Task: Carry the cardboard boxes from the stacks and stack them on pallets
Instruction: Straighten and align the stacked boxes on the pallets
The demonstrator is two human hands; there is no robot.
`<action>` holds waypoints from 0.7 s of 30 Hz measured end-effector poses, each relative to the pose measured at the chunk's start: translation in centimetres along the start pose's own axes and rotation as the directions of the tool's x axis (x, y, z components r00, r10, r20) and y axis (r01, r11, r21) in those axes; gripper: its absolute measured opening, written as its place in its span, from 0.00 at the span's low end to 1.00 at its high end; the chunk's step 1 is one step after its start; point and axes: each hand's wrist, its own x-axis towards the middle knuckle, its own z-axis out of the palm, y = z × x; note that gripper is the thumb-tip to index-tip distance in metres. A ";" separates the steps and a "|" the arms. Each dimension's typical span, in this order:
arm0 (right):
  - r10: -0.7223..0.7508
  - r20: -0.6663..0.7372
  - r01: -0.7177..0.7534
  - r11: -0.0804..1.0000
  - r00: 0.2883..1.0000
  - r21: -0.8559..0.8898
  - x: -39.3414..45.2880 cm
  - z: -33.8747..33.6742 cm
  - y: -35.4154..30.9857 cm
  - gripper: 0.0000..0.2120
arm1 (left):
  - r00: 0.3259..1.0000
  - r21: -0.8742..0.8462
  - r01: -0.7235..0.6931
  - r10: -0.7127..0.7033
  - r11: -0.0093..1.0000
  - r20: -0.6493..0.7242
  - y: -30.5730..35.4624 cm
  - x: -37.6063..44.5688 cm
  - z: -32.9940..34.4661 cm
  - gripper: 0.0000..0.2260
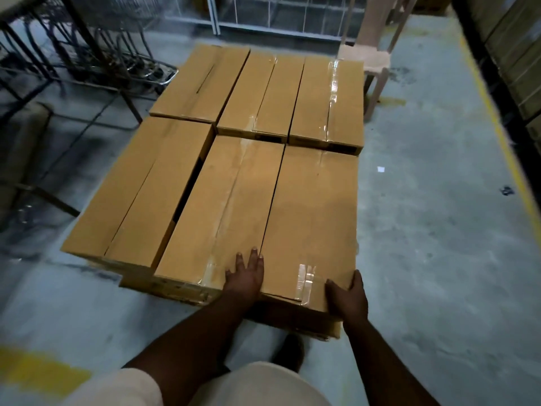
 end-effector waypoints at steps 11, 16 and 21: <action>-0.099 -0.023 0.097 0.993 0.995 -0.067 -1.3 1.4 0.5 0.45 | 0.996 0.010 -0.062 0.062 0.998 -0.060 -1.5 -0.7 0.5 0.44; -0.118 -0.047 0.086 0.894 0.992 -0.439 -2.4 1.7 -1.3 0.41 | 0.992 0.008 -0.095 0.095 0.995 -0.085 -1.9 -0.9 0.4 0.45; -0.571 0.122 0.552 0.682 0.812 -0.479 -7.0 7.5 -6.0 0.32 | 0.962 -0.155 -0.143 0.101 0.978 -0.253 -4.8 -1.3 -0.8 0.33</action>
